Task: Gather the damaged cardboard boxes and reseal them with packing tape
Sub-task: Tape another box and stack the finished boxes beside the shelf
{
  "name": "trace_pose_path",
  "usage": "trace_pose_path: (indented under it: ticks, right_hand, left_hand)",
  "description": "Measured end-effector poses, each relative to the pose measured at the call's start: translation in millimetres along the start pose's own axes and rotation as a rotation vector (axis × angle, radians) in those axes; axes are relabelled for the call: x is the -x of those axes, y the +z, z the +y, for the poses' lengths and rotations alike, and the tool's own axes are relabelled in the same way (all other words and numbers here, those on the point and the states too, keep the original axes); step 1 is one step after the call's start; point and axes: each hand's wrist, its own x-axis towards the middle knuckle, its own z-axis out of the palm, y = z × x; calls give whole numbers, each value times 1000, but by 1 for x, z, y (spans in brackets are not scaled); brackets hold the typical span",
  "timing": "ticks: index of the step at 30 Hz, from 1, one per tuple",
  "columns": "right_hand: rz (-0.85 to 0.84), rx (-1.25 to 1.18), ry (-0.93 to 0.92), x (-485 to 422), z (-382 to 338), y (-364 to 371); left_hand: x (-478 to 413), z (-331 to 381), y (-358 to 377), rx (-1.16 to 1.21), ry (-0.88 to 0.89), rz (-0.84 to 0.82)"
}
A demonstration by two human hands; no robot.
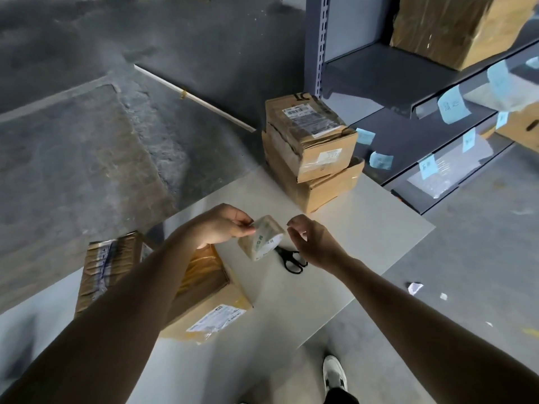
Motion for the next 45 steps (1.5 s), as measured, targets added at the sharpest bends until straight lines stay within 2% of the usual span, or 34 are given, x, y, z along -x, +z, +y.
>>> trace_pose_path:
  ticks: [4, 10, 17, 24, 32, 37, 42, 45]
  right_hand:
    - [-78, 87, 90, 12, 22, 14]
    - [-148, 246, 149, 8, 44, 38]
    - [-163, 529, 109, -6, 44, 68]
    - [-193, 610, 126, -5, 34, 67]
    - [-336, 498, 279, 22, 40, 40]
    - [-369, 215, 397, 48, 38, 26]
    - [-570, 4, 460, 79, 28, 15]
    - [-620, -160, 464, 89, 23, 16]
  left_hand:
    - [-7, -5, 1, 96, -32, 36]
    - [-13, -12, 2, 119, -45, 30]
    - [-12, -12, 3, 149, -48, 42]
    - [-3, -9, -1, 128, -25, 57]
    - [-1, -9, 1, 107, -33, 66]
    - [3, -7, 1, 88, -30, 64]
    - [3, -9, 1, 110, -27, 74]
    - [2, -9, 1, 105, -36, 69]
